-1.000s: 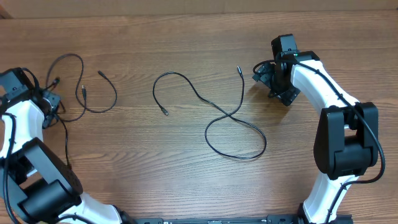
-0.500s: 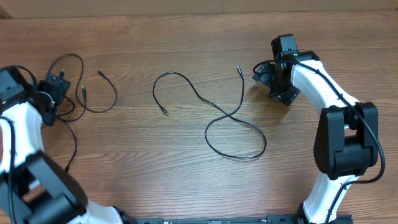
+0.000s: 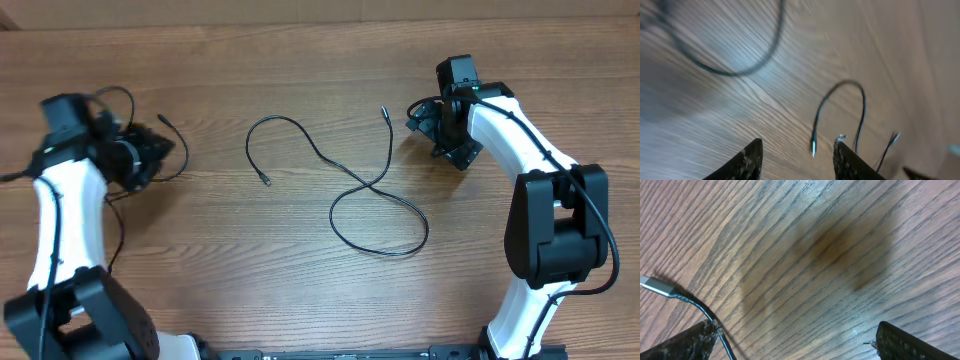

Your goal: Untangle cables

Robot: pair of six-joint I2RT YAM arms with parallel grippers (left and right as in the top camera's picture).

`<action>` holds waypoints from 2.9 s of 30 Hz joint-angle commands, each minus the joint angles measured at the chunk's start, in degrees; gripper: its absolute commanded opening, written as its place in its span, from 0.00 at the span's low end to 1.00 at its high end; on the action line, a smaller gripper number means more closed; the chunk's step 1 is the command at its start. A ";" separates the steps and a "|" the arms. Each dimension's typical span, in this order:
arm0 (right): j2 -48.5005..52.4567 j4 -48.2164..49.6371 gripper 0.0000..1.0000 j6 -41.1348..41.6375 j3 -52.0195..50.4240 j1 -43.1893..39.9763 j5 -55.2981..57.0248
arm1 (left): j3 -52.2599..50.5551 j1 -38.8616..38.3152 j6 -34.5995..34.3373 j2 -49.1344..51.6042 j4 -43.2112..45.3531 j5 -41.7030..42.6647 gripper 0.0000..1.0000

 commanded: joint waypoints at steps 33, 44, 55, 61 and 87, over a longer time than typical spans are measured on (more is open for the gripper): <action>0.07 0.20 1.00 -0.24 0.31 0.04 0.76 | -0.85 -35.34 0.13 21.22 -6.84 -11.34 0.13; 0.07 -2.40 1.00 0.15 0.31 0.11 -18.29 | -0.85 -36.48 7.19 21.22 -7.93 -10.43 0.20; 0.00 -9.53 0.82 -3.69 0.42 7.82 -31.26 | 6.86 -33.35 27.93 20.87 -12.66 2.91 0.87; 0.07 -9.75 0.72 23.47 0.39 21.05 -11.13 | 7.26 -31.95 21.18 20.92 -9.53 -11.06 0.98; 0.07 18.62 0.07 8.00 -10.14 27.43 -16.50 | 7.23 -30.01 21.70 20.92 -9.29 -10.88 0.98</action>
